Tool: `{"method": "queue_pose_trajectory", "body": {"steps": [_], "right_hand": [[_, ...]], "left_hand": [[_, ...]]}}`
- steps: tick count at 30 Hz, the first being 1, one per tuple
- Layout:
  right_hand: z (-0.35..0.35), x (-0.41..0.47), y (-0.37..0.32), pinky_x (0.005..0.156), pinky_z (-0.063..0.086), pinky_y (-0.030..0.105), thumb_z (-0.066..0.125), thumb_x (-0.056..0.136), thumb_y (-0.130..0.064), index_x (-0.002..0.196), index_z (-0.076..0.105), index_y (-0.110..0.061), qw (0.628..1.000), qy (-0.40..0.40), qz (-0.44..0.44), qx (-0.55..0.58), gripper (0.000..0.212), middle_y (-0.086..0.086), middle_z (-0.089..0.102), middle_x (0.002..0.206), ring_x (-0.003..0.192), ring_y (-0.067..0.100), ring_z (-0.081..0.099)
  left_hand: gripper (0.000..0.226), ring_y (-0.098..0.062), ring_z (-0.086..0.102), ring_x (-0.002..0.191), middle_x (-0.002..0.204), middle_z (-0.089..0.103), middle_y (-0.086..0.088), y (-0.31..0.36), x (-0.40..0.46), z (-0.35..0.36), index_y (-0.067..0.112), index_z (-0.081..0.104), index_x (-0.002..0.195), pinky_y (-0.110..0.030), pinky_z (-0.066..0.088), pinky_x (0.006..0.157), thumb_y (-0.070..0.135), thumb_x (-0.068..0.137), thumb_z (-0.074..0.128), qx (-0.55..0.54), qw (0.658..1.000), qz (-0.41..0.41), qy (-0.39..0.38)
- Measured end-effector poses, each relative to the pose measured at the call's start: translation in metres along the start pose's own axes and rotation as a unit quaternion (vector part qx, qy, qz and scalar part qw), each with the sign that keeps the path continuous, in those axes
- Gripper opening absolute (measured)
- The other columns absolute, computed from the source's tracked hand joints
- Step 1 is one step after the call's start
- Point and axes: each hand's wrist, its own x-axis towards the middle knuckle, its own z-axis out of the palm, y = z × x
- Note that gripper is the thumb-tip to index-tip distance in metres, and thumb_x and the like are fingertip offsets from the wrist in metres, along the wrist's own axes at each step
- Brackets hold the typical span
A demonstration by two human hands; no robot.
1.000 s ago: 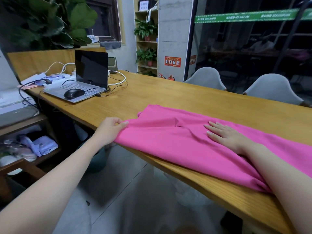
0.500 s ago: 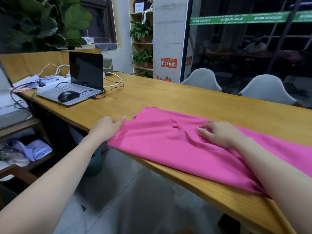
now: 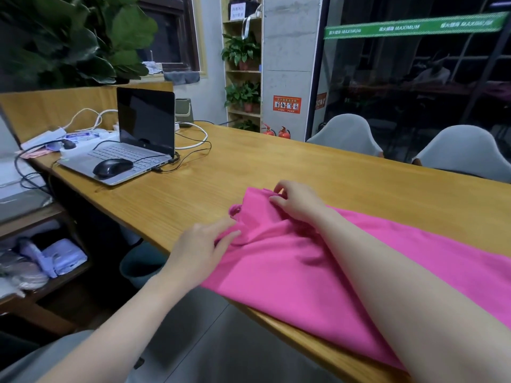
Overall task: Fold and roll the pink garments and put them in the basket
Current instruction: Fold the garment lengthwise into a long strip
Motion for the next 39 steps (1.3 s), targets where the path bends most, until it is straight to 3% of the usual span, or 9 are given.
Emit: {"method": "queue_pose_trajectory", "body": {"steps": [5,8,12,18,22,27,31,36,39], "right_hand": [[0.004,0.017,0.009,0.075,0.041,0.036,0.055,0.102,-0.028,0.093,0.059,-0.021,0.994,0.033,-0.018,0.107,0.012,0.006,0.066,0.096,0.092,0.030,0.060],[0.008,0.019,0.015,0.080,0.045,0.044,0.047,0.105,-0.028,0.095,0.054,-0.018,0.993,0.058,0.002,0.107,0.015,0.013,0.067,0.102,0.095,0.035,0.060],[0.022,0.019,0.018,0.068,0.036,0.041,0.043,0.106,-0.032,0.103,0.053,-0.017,0.997,0.078,0.009,0.018,0.018,0.017,0.068,0.106,0.097,0.040,0.061],[0.018,0.027,0.015,0.071,0.039,0.039,0.046,0.104,-0.036,0.112,0.061,-0.020,0.995,0.071,0.014,-0.063,0.023,0.013,0.069,0.112,0.103,0.039,0.063],[0.018,0.028,0.014,0.070,0.039,0.038,0.049,0.103,-0.043,0.107,0.066,-0.019,0.992,0.063,0.004,-0.113,0.029,0.012,0.070,0.108,0.101,0.037,0.063],[0.027,0.021,0.012,0.067,0.039,0.037,0.049,0.100,-0.053,0.098,0.066,-0.018,0.985,0.118,0.022,-0.125,0.039,0.009,0.072,0.094,0.092,0.036,0.065],[0.021,0.017,0.008,0.068,0.039,0.037,0.052,0.097,-0.060,0.097,0.064,-0.020,0.988,0.114,0.046,-0.098,0.042,0.006,0.072,0.096,0.094,0.034,0.065],[0.004,0.011,0.010,0.073,0.051,0.036,0.054,0.093,-0.039,0.100,0.066,-0.024,0.996,0.034,0.079,-0.004,0.021,0.003,0.074,0.090,0.092,0.029,0.070],[0.002,0.011,0.015,0.074,0.044,0.038,0.052,0.098,-0.035,0.107,0.066,-0.021,0.994,0.071,0.074,-0.038,0.021,0.009,0.071,0.106,0.102,0.035,0.064]], "left_hand": [[0.028,-0.006,0.063,0.062,0.075,0.070,0.015,-0.001,0.000,-0.004,0.038,0.069,0.115,-0.037,0.054,0.060,0.055,0.098,0.054,-0.002,1.000,-0.020,0.003],[0.031,-0.005,0.063,0.060,0.070,0.068,0.013,0.003,-0.005,-0.011,0.030,0.067,0.103,-0.035,0.053,0.057,0.058,0.091,0.063,0.015,0.998,-0.055,0.017],[0.024,-0.010,0.072,0.065,0.075,0.076,0.005,0.004,-0.007,-0.031,0.021,0.070,0.090,-0.030,0.055,0.062,0.042,0.083,0.080,-0.199,0.964,-0.175,-0.025],[0.047,-0.026,0.054,0.054,0.064,0.068,-0.024,-0.021,-0.011,-0.047,0.020,0.065,0.082,-0.035,0.035,0.062,0.066,0.080,0.070,-0.290,0.932,-0.209,-0.061],[0.023,-0.038,0.063,0.058,0.063,0.069,-0.014,-0.025,-0.016,-0.043,0.022,0.064,0.086,-0.036,0.043,0.059,0.043,0.094,0.067,-0.200,0.954,-0.222,-0.028],[0.018,-0.016,0.064,0.063,0.067,0.067,-0.001,-0.018,-0.025,-0.039,0.033,0.053,0.092,-0.044,0.054,0.063,0.047,0.092,0.064,-0.031,0.967,-0.251,-0.015],[0.023,-0.023,0.061,0.073,0.072,0.063,0.000,-0.010,-0.029,-0.037,0.031,0.046,0.107,-0.045,0.052,0.068,0.044,0.094,0.059,0.027,0.965,-0.261,0.013],[0.025,-0.031,0.061,0.089,0.091,0.063,0.001,-0.009,-0.018,-0.038,0.028,0.044,0.118,-0.043,0.047,0.076,0.040,0.098,0.050,0.096,0.955,-0.281,-0.002],[0.036,-0.036,0.063,0.096,0.090,0.058,-0.002,-0.007,0.001,-0.028,0.022,0.045,0.121,-0.040,0.042,0.074,0.052,0.101,0.046,0.128,0.956,-0.265,-0.016]]}}
